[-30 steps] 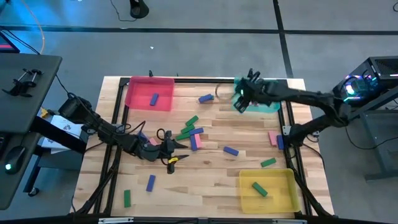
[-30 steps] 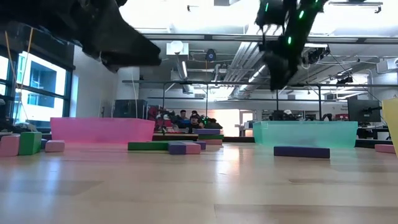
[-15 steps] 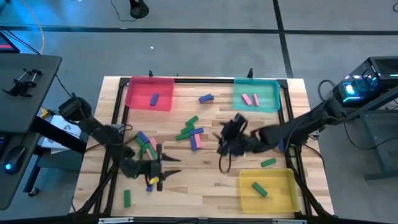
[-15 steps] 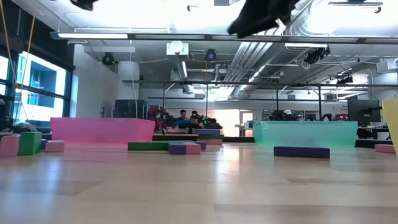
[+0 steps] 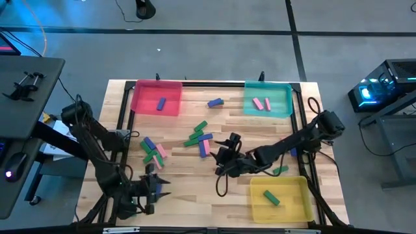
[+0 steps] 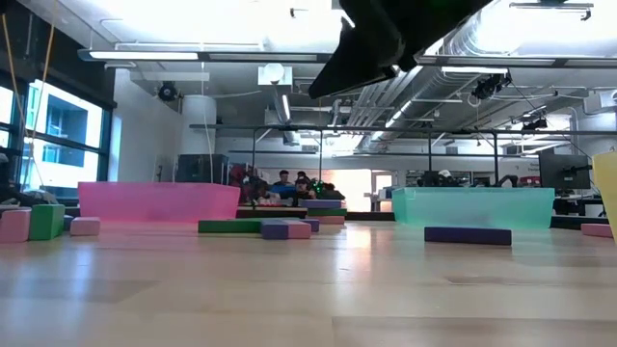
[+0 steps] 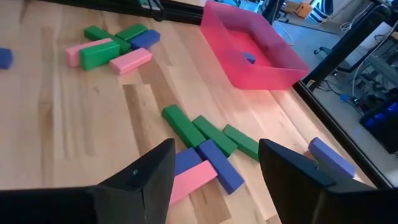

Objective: Sort blocks
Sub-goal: Put the green block into the yellow bin

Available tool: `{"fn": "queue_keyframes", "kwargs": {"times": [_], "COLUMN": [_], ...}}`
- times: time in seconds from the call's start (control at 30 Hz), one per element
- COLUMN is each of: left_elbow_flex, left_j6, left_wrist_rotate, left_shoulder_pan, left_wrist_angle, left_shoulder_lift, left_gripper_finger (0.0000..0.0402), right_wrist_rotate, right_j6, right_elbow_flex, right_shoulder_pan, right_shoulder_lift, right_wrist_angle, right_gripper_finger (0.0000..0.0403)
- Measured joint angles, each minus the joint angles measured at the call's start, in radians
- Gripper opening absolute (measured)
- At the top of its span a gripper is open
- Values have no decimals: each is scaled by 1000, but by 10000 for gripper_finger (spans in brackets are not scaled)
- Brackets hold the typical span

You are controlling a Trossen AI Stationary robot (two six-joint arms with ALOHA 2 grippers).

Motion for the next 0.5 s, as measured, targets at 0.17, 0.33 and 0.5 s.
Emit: {"fn": "queue_keyframes", "kwargs": {"times": [0.17,0.33,0.5], "left_elbow_flex": [2,2,2], "left_j6": [-482,-850,-953], "left_wrist_rotate": [286,461,509], "left_shoulder_pan": [0,0,0], "left_wrist_angle": [-195,-284,-313], "left_shoulder_lift": [17,91,175], "left_gripper_finger": [168,168,168], "right_wrist_rotate": [0,0,-7], "right_j6": [-75,-88,-113], "right_elbow_flex": [0,0,0], "right_shoulder_pan": [-17,-33,-37], "right_shoulder_lift": [0,0,0], "right_wrist_angle": [28,32,31], "right_gripper_finger": [216,216,216]}}
